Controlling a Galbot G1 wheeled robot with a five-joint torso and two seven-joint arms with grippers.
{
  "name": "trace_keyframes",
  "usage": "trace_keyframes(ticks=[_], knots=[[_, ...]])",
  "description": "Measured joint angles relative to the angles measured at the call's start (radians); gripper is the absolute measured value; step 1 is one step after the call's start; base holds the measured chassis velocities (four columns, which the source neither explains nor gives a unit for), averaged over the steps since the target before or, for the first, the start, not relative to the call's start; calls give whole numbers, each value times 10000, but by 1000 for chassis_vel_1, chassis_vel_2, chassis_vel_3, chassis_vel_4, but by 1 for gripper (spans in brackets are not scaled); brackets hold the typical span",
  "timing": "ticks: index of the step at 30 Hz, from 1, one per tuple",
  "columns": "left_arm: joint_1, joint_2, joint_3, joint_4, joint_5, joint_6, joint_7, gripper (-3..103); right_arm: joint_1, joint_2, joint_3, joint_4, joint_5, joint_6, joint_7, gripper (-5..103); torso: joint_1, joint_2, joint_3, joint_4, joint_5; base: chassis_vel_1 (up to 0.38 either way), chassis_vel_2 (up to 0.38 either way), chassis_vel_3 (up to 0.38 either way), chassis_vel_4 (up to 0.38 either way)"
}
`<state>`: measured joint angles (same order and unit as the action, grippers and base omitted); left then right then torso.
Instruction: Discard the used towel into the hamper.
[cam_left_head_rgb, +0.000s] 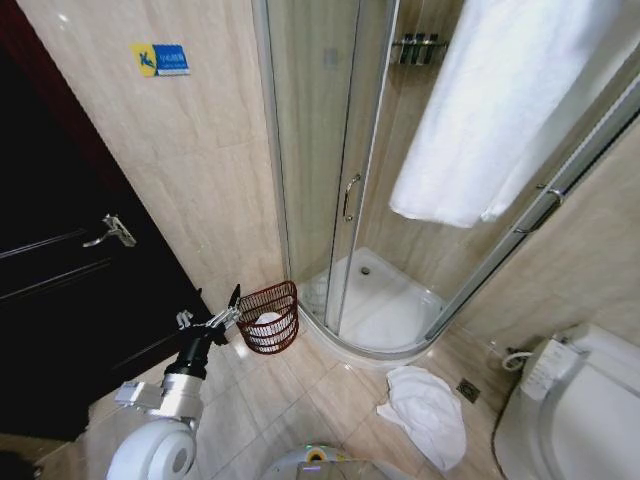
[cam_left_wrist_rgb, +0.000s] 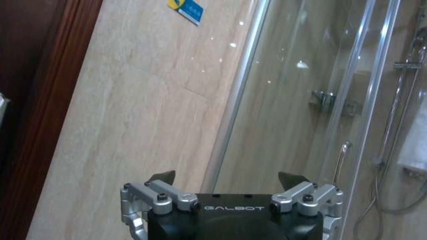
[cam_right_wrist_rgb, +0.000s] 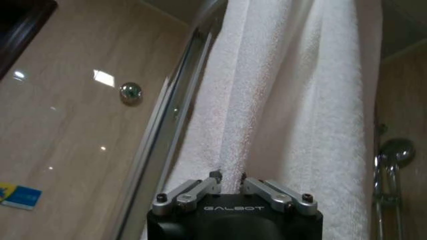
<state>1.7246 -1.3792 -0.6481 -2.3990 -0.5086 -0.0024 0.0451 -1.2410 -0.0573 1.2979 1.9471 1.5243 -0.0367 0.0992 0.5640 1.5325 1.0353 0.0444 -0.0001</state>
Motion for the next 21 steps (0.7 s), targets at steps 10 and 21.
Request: trace_keyframes(ticks=[10,21], knots=[[-1,0,1,0,0,0,0,100,-467,2353,-272,2051,-426,-598,550,4,1,-3,2,1,5,0,0,0,0],[-1,0,1,0,0,0,0,100,-1947,4651,-102,4185,-1378,-662,503,4,0,-2,1,1,-1,0,0,0,0]])
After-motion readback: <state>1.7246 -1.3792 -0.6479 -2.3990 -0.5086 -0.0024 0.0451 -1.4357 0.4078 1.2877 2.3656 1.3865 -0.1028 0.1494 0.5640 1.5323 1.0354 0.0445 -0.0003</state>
